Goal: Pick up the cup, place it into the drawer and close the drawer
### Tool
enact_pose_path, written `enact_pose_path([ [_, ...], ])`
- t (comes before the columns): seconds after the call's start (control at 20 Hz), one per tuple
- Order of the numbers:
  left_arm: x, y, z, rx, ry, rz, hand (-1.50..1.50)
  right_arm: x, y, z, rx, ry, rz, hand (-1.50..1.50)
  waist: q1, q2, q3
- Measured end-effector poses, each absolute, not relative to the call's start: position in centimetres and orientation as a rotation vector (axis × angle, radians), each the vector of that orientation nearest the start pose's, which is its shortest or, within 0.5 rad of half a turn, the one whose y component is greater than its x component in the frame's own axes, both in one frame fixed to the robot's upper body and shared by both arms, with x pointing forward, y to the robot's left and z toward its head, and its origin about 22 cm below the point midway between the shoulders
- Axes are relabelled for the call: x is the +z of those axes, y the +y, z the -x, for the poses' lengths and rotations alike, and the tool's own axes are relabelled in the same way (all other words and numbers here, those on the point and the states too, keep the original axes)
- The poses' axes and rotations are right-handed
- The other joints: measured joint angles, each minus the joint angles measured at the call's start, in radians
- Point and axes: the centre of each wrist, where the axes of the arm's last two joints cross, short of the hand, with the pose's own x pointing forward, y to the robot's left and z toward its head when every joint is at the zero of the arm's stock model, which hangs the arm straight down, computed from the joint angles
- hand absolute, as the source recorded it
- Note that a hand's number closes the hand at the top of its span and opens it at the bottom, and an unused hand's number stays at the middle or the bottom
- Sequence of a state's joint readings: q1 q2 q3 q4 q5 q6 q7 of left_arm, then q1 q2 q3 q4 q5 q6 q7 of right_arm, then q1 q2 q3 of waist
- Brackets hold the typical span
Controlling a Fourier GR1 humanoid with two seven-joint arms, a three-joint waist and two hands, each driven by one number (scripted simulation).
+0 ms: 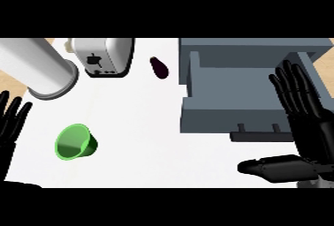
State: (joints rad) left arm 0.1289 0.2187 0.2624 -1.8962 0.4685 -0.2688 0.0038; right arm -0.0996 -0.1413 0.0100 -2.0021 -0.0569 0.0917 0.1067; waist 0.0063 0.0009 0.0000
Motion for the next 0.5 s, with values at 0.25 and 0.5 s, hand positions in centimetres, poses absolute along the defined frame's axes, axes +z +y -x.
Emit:
enact_pose_path([
  [0.25,5.3,35.2,-20.4,0.079,-1.805,0.120,-1.50,12.7,-23.9,-24.3,0.246,-1.970,-0.071,-1.50,-0.004,0.000,0.000],
  [0.5,1.8,36.1,-20.9,0.084,-1.756,0.087,-1.50,12.5,-24.4,-25.1,0.254,-1.980,-0.075,-1.50,-0.006,0.000,0.000],
])
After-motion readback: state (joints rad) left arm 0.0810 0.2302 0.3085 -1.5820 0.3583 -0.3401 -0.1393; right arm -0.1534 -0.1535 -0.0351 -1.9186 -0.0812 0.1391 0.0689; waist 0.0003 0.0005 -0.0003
